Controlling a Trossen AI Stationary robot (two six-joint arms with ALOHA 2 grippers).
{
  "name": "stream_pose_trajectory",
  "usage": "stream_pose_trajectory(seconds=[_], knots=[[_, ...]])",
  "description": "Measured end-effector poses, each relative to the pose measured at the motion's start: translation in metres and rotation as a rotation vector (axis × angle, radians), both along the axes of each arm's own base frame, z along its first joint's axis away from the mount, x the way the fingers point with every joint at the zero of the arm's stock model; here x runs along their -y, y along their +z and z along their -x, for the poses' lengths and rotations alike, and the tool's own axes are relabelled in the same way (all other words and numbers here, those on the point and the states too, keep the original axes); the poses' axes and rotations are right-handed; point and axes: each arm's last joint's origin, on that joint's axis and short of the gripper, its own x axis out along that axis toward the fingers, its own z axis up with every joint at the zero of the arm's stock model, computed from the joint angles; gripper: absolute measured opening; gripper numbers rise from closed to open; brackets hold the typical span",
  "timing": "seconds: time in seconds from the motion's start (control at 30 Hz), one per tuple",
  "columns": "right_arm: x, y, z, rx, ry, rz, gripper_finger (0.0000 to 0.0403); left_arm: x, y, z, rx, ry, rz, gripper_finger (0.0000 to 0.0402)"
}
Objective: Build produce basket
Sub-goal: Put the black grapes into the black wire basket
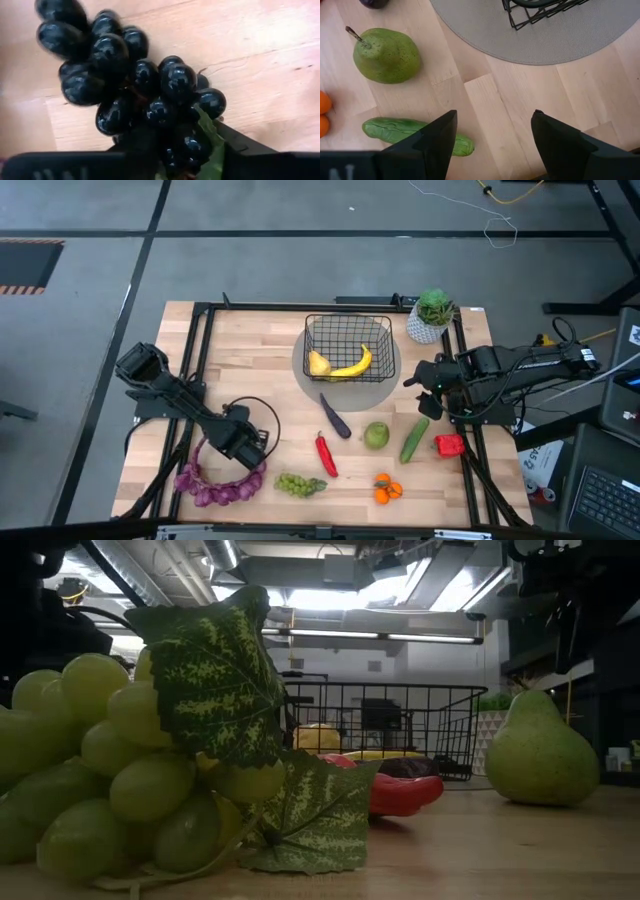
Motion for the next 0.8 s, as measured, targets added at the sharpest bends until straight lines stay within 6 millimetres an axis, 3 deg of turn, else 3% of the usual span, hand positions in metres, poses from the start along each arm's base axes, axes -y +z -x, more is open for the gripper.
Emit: stream_pose_trajectory(seconds=[0.2,0.4,0.57,0.8], knots=[[0.000,0.000,0.000,0.000,0.000,0.000,0.0255,-0.005,0.001,-0.003,0.023,-0.005,-0.038,0.0021],[0.000,0.000,0.000,0.000,0.000,0.000,0.0255,-0.003,0.016,-0.009,0.028,-0.011,-0.080,0.0016],[0.000,0.000,0.000,0.000,0.001,0.000,0.0255,0.001,0.046,-0.020,0.054,-0.121,-0.210,0.0014],[0.000,0.000,0.000,0.000,0.003,0.001,0.0255,-0.004,0.109,-0.041,0.120,-0.331,-0.567,0.0014]])
